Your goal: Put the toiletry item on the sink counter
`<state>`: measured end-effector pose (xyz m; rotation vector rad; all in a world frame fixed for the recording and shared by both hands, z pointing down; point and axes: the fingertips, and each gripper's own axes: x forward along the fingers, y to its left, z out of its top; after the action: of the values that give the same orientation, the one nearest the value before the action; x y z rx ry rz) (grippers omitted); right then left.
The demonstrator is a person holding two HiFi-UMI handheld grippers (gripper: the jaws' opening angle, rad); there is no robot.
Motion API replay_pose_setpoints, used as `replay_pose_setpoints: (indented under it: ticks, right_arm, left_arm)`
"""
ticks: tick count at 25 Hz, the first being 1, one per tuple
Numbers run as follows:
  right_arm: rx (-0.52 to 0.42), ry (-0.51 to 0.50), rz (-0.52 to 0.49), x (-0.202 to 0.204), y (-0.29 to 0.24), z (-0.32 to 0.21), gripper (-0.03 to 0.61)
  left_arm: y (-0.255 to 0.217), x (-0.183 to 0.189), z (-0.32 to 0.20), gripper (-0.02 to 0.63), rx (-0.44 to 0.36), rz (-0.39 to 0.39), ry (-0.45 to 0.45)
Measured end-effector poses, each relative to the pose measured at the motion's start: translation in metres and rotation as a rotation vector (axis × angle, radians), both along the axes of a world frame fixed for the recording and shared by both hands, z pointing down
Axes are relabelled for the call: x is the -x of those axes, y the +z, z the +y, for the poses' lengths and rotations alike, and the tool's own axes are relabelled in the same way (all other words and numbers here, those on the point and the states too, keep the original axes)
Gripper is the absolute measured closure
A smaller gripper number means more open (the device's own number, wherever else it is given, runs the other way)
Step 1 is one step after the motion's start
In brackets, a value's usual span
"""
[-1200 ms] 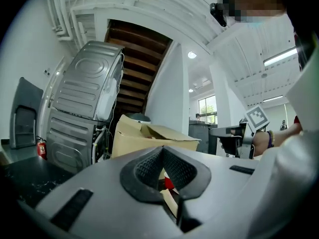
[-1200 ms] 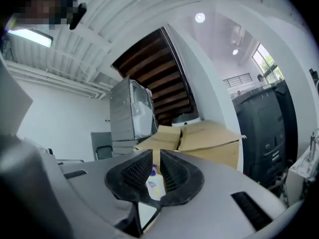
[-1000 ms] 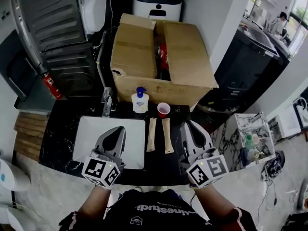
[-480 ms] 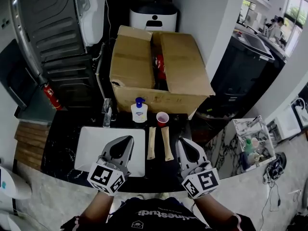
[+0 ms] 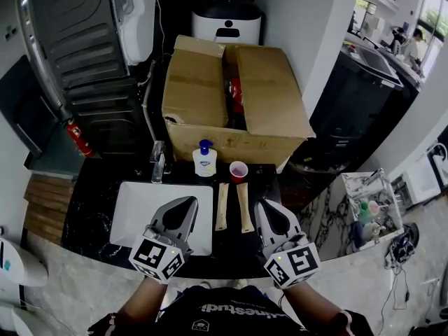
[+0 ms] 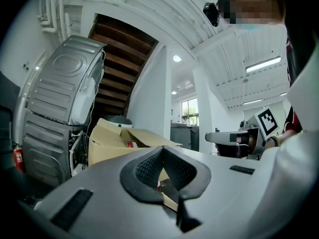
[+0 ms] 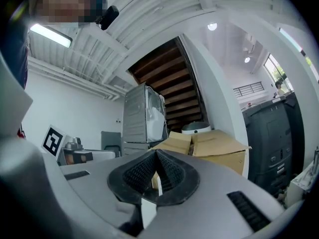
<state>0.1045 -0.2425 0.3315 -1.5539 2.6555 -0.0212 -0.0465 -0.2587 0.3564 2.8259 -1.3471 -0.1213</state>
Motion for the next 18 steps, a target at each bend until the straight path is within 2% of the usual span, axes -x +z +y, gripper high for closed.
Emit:
replay_pose_setpoints:
  ticks: [18]
  right_arm:
    - [0.004,0.002,-0.003,-0.0024,0.0007,0.0018,0.540]
  left_arm:
    - [0.0017,-0.0102,0.0022,0.600,0.015,0.022,-0.009]
